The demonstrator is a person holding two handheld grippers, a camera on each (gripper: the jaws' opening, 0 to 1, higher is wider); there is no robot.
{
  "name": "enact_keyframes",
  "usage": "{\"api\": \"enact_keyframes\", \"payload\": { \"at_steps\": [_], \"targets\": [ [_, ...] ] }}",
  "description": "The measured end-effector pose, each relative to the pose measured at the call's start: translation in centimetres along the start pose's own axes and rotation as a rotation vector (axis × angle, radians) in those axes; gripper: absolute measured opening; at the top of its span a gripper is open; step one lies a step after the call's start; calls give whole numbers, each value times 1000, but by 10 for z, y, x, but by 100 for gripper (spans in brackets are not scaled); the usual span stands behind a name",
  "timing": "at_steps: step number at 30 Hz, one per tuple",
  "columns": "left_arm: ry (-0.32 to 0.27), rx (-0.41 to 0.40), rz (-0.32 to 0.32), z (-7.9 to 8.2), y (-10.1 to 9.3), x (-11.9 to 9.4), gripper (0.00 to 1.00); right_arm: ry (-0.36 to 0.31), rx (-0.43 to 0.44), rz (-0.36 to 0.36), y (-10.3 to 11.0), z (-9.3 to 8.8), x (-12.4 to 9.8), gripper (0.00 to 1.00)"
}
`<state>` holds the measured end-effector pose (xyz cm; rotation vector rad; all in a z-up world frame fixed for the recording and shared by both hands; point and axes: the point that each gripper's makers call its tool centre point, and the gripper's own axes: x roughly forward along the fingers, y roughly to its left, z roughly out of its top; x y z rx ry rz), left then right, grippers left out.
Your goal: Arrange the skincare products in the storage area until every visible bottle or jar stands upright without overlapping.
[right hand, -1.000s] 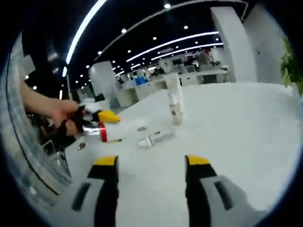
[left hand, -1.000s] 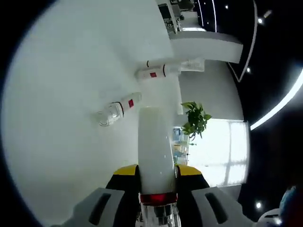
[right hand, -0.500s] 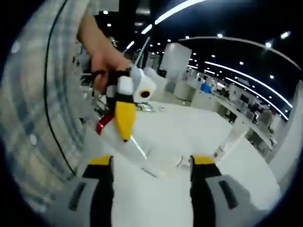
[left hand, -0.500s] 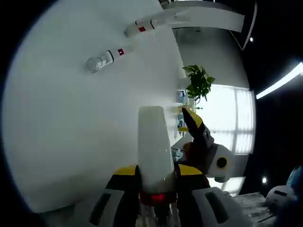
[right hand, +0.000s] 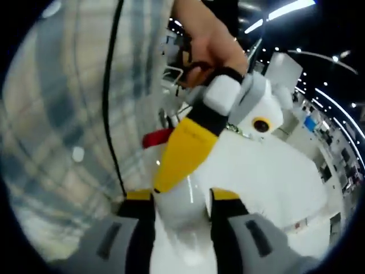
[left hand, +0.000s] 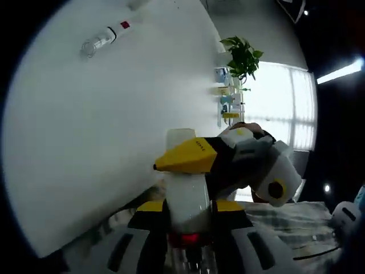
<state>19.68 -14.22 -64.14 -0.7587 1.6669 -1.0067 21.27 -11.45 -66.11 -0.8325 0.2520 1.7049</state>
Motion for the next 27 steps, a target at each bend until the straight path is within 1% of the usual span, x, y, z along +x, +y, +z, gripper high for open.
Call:
{"api": "enact_keyframes", "payload": {
  "at_steps": [4, 5, 6, 7, 8, 10, 11, 12, 14, 15, 16, 18, 19, 20, 21, 23, 24, 25, 26, 27],
  "targets": [
    [47, 6, 23, -5, 2, 0, 28, 21, 9, 32, 6, 4, 7, 32],
    [51, 10, 30, -6, 3, -1, 28, 38, 23, 36, 7, 2, 9, 32],
    [60, -5, 37, -7, 5, -1, 28, 43, 38, 40, 8, 2, 9, 31],
    [66, -27, 38, -7, 5, -1, 29, 53, 67, 53, 11, 1, 9, 31],
    [63, -38, 39, -6, 5, -1, 29, 78, 106, 47, 10, -1, 10, 31],
    [80, -67, 34, -8, 4, -4, 30, 53, 133, 44, 11, 3, 11, 30],
    [80, -65, 28, -9, 4, -5, 30, 41, 166, 42, 11, 5, 10, 29],
    [72, -74, 23, -8, 3, -6, 30, 37, 178, 35, 9, 5, 9, 29],
    [65, -75, 4, -8, 1, -9, 32, 16, 177, 20, 6, 7, 7, 29],
    [59, -59, -17, -8, -3, -10, 34, 5, 238, 11, 5, 7, 8, 29],
    [54, -50, -21, -8, -5, -10, 36, -4, 267, 8, 4, 8, 7, 29],
    [48, -44, -32, -7, -7, -14, 38, -52, 334, -5, 1, 12, 5, 29],
    [43, -45, -49, -6, -10, -16, 40, -74, 373, -10, -1, 14, 3, 28],
    [39, -44, -68, -6, -14, -18, 43, -112, 404, -22, -4, 18, 1, 28],
    [34, -51, -87, -5, -18, -20, 45, -117, 409, -27, -5, 18, 0, 28],
    [13, -30, -103, -2, -22, -27, 47, -124, 452, -55, -9, 15, -4, 28],
    [-6, -16, -108, 1, -24, -29, 47, -124, 460, -65, -11, 13, -5, 28],
    [-44, 18, -116, 6, -27, -33, 47, -133, 470, -91, -15, 12, -8, 28],
    [-63, 11, -123, 8, -30, -37, 48, -141, 506, -99, -17, 10, -11, 28],
    [-106, 11, -135, 15, -33, -41, 48, -156, 531, -124, -21, 9, -13, 28]
  ]
}}
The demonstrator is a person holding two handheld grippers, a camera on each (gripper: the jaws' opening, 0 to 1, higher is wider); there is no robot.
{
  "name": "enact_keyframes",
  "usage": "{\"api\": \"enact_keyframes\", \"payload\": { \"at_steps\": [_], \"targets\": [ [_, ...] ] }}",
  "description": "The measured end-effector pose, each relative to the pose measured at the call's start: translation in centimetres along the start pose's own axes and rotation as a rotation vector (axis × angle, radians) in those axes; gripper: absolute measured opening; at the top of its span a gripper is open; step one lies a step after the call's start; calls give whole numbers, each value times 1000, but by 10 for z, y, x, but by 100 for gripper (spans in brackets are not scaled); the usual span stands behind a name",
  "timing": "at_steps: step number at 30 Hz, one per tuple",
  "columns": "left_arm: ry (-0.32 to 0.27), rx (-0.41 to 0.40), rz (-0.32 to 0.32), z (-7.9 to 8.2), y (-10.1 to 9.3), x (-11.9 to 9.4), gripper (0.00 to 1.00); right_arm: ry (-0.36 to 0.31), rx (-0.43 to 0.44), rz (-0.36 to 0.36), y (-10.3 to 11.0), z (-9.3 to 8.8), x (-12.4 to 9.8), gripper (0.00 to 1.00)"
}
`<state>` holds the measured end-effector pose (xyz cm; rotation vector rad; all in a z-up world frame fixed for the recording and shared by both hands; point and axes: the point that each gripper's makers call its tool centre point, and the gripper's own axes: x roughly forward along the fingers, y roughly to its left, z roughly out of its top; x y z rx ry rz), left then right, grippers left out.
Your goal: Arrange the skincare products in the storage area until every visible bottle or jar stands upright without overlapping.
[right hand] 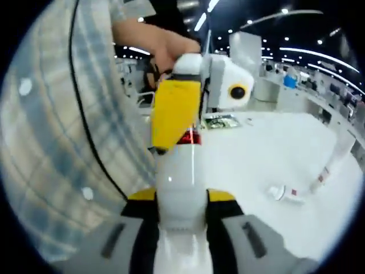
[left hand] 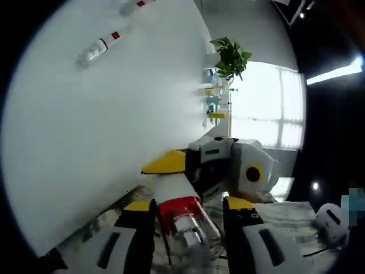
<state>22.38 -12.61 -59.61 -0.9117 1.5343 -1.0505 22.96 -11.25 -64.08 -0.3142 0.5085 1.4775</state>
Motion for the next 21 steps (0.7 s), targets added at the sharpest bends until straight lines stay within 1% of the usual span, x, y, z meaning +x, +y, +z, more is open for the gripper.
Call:
{"api": "enact_keyframes", "payload": {
  "at_steps": [1, 2, 3, 4, 6, 8, 9, 10, 11, 12, 13, 14, 16, 17, 18, 19, 20, 21],
  "targets": [
    [-35, 10, -8, 6, -3, -3, 48, -23, 33, -25, -6, 2, -3, 28],
    [-87, 27, -15, 14, -7, -7, 48, -38, 60, -40, -9, 3, -5, 28],
    [-123, 40, -12, 19, -10, -9, 48, -51, 86, -54, -12, 4, -7, 28],
    [-184, 68, -6, 28, -15, -12, 48, -71, 122, -67, -16, 5, -9, 28],
    [-242, 112, 8, 37, -20, -14, 48, -99, 147, -106, -23, 8, -12, 28],
    [-341, 204, 60, 51, -25, -18, 52, -110, 190, -129, -27, 10, -13, 28],
    [-369, 232, 85, 54, -25, -18, 55, -121, 205, -139, -29, 11, -13, 28],
    [-388, 248, 114, 56, -24, -19, 59, -128, 230, -148, -31, 12, -13, 28],
    [-412, 281, 143, 59, -24, -20, 63, -129, 245, -159, -33, 11, -13, 28],
    [-444, 325, 168, 63, -23, -21, 65, -142, 281, -172, -36, 12, -13, 28],
    [-460, 364, 208, 64, -22, -20, 66, -146, 294, -171, -36, 12, -12, 28],
    [-453, 395, 240, 63, -19, -19, 66, -161, 324, -185, -38, 13, -13, 28],
    [-470, 459, 296, 64, -15, -18, 66, -181, 368, -207, -42, 15, -14, 28],
    [-487, 513, 347, 67, -12, -18, 65, -198, 402, -210, -44, 17, -14, 28],
    [-502, 528, 371, 67, -12, -18, 65, -211, 417, -217, -45, 18, -15, 28],
    [-498, 541, 387, 66, -10, -16, 64, -220, 433, -234, -47, 19, -16, 28],
    [-514, 542, 399, 68, -10, -16, 63, -216, 433, -237, -47, 19, -16, 28],
    [-526, 545, 397, 68, -11, -13, 64, -215, 436, -248, -47, 21, -16, 28]
  ]
}}
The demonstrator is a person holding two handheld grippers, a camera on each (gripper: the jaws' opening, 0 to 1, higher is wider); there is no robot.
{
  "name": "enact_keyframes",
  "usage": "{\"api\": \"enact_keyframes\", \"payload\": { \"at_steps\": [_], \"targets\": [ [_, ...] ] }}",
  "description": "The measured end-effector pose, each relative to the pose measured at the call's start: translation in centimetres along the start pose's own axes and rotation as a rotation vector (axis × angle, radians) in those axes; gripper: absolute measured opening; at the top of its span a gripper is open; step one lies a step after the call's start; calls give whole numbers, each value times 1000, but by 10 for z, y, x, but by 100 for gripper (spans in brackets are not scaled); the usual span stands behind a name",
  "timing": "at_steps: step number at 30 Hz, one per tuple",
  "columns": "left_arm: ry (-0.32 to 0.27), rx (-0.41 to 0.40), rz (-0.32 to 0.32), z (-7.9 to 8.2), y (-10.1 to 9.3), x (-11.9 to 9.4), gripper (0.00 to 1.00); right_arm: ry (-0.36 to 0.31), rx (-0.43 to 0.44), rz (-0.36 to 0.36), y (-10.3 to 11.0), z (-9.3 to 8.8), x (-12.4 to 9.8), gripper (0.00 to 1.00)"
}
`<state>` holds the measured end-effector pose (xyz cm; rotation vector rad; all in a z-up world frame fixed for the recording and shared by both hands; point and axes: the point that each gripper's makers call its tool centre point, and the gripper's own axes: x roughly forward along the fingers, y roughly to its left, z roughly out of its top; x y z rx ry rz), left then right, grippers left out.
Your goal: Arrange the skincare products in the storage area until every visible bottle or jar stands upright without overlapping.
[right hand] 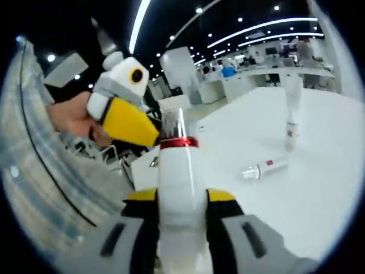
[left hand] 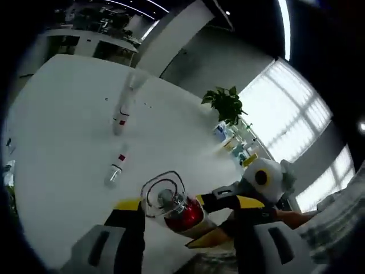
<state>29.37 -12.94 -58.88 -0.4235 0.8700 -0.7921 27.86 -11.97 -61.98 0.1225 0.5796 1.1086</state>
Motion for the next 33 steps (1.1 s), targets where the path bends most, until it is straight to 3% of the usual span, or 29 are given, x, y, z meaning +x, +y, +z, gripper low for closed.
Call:
{"api": "enact_keyframes", "payload": {
  "at_steps": [3, 6, 8, 11, 13, 15, 19, 21, 25, 29, 33],
  "targets": [
    [-16, -1, 30, -1, 6, 5, 62, -21, 18, -27, 1, 5, 0, 28],
    [-54, -106, -2, -2, 4, 12, 51, -33, 34, -31, 1, 5, 3, 28],
    [-38, -117, 1, -8, 5, 16, 52, -23, 13, -54, 1, 4, 5, 28],
    [-19, -110, 25, -18, 10, 17, 40, -39, 3, -55, 6, 11, 5, 28],
    [-41, -177, -3, -15, 4, 18, 37, -23, -18, -70, 6, 11, 6, 28],
    [-61, -152, 5, -13, 6, 14, 35, -18, -51, -87, 6, 11, 7, 28],
    [-74, -10, 9, -9, 1, 11, 31, 22, -101, -125, 8, 8, 15, 29],
    [-75, 64, 28, -7, 1, 10, 30, 21, -80, -135, 7, 7, 17, 29],
    [-74, 130, 28, -5, 1, 8, 29, 7, -80, -140, 6, 10, 19, 29],
    [-61, 241, 27, -7, 3, 6, 29, 14, -80, -115, 8, 8, 22, 30],
    [-56, 283, 17, -9, 6, 6, 29, 21, -84, -86, 9, 6, 24, 30]
  ]
}}
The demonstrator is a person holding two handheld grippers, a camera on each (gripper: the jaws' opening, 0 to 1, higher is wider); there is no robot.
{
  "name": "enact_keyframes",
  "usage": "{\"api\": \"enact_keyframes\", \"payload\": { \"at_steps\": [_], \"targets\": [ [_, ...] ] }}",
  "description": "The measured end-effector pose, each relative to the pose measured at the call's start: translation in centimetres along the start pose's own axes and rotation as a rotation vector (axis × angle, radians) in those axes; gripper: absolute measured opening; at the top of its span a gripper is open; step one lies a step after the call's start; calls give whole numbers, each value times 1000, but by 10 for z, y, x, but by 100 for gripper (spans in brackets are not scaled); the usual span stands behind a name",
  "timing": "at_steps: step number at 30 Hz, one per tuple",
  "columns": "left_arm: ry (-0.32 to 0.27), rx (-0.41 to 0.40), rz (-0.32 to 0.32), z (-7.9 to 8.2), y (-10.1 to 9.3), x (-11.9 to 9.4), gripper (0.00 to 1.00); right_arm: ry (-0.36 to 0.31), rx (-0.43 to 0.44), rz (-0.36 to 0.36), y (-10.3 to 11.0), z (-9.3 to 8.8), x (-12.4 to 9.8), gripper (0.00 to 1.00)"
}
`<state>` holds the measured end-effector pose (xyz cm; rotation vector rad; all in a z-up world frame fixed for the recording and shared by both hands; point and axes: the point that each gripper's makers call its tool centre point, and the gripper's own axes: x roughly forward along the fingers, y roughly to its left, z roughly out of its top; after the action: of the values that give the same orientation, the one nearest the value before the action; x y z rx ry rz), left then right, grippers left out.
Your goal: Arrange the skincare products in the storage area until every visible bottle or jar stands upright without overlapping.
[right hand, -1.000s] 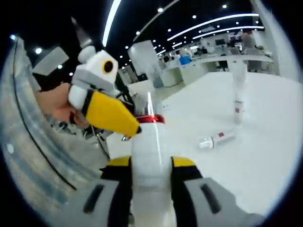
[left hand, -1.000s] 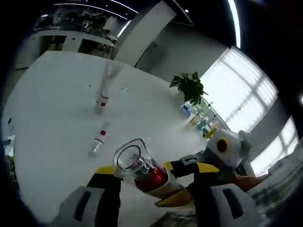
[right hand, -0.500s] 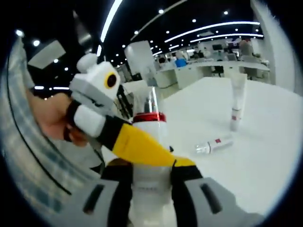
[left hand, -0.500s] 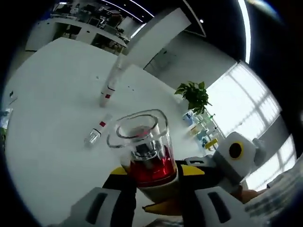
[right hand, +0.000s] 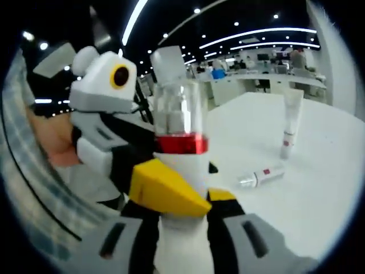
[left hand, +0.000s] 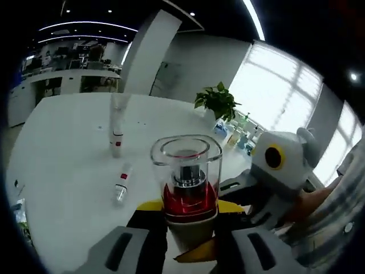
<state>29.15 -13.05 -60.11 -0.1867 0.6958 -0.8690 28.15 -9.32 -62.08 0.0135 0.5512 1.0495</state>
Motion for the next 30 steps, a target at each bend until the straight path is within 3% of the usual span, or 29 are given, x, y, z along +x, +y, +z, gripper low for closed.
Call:
{"api": "enact_keyframes", "payload": {
  "at_steps": [10, 15, 20, 30],
  "targets": [
    [58, 110, -24, -12, 4, 6, 29, 12, -97, 98, 6, -8, -8, 37],
    [104, 265, -57, -20, 4, 12, 29, 17, -77, 102, -2, -16, -20, 43],
    [112, 295, -83, -26, -2, 21, 29, 41, -108, 108, -3, -26, -30, 47],
    [154, 456, -168, -45, -10, 34, 29, 88, -143, 153, 1, -44, -47, 50]
  ]
}}
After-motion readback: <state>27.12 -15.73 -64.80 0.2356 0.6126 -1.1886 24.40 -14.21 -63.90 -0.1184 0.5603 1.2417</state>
